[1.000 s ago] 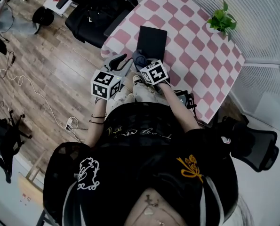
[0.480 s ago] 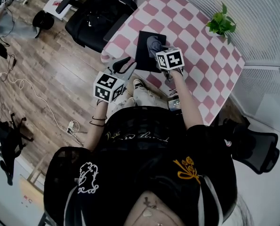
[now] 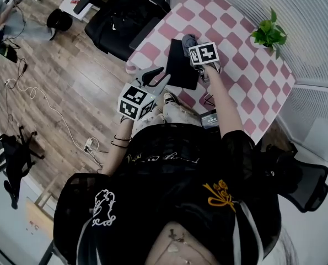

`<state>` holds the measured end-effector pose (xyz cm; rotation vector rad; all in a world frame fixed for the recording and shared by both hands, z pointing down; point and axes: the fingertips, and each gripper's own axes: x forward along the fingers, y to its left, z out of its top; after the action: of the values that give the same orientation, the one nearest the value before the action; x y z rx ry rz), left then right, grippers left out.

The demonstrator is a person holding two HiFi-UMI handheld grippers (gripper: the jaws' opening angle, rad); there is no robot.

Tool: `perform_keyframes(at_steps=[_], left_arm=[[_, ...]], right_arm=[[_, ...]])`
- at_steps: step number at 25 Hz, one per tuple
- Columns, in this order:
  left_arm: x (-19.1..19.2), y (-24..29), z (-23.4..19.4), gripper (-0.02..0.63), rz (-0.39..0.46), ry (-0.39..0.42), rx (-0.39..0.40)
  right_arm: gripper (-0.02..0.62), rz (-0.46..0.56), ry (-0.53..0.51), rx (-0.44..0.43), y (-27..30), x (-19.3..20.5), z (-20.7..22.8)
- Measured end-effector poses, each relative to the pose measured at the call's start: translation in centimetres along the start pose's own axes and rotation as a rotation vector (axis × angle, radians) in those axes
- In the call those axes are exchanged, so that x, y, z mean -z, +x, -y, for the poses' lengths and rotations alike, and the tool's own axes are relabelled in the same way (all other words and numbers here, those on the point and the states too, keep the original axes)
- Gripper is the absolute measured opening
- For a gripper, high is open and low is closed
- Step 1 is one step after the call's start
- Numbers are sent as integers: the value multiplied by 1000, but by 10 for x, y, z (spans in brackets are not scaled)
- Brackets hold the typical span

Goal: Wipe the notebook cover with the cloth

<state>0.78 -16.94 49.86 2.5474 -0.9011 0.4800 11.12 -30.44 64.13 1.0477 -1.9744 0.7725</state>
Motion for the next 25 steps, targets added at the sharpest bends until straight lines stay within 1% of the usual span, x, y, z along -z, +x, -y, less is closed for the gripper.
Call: perform_keyframes(at_steps=[4,12,19,25], left_arm=[[3,0,-1,120,-11,-21,-4],[3,-1,-3,118,-6,-21,-9],[12,-8,-4,118,-6,-46,-17],[9,-9,-3,119,9,-38,-14]], right_arm=[[112,4,1,-9,0,0,-2],[112,21,16,5,-6,9,-10],[112,2,-11,-30,-20,43,-43],[112,1,-40,-52,-35,74,-72]])
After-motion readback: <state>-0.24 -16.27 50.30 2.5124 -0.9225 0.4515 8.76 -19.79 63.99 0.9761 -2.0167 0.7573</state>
